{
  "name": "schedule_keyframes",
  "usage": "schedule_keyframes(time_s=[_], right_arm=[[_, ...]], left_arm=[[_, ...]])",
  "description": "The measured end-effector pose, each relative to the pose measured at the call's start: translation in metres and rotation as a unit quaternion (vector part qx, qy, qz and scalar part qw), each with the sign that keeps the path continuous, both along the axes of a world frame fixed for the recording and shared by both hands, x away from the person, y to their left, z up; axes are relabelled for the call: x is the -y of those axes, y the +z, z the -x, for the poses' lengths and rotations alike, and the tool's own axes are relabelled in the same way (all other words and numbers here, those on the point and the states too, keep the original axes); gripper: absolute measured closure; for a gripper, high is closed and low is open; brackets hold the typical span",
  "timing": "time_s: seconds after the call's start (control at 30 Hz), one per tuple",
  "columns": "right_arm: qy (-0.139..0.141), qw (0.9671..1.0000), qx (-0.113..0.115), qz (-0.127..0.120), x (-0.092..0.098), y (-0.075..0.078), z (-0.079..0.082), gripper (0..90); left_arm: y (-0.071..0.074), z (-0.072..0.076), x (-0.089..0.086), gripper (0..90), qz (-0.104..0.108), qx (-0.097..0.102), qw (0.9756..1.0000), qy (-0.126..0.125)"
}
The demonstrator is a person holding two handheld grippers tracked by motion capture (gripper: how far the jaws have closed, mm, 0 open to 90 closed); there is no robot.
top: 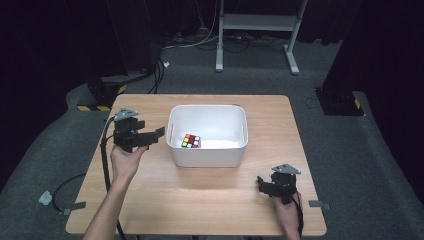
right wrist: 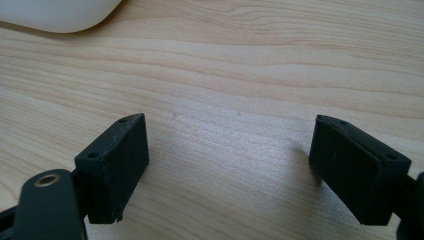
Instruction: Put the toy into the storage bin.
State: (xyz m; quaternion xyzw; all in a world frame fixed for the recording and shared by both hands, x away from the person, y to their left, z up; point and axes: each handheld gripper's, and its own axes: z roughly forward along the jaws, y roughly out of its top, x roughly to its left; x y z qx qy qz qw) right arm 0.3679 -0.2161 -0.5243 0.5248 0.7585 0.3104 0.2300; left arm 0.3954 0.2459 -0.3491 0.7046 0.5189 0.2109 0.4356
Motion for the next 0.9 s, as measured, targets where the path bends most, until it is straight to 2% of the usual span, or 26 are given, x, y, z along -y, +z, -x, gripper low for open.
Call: schedule_keyframes(time_s=[0.13, 0.6, 0.9], right_arm=[[0.0, 1.0, 0.0, 0.0, 0.0, 0.0, 0.0, 16.0], [0.0, 1.0, 0.0, 0.0, 0.0, 0.0, 0.0, 16.0], [0.0, 1.0, 0.0, 0.0, 0.0, 0.0, 0.0, 16.0]], left_arm=[[0.001, 0.002, -0.005, 18.2, -0.005, -0.001, 1.0, 0.007], [0.003, 0.013, -0.022, 18.6, 0.004, 0.006, 0.9998, 0.021], [0.004, 0.02, -0.031, 18.8, 0.0, 0.009, 0.9995, 0.029]])
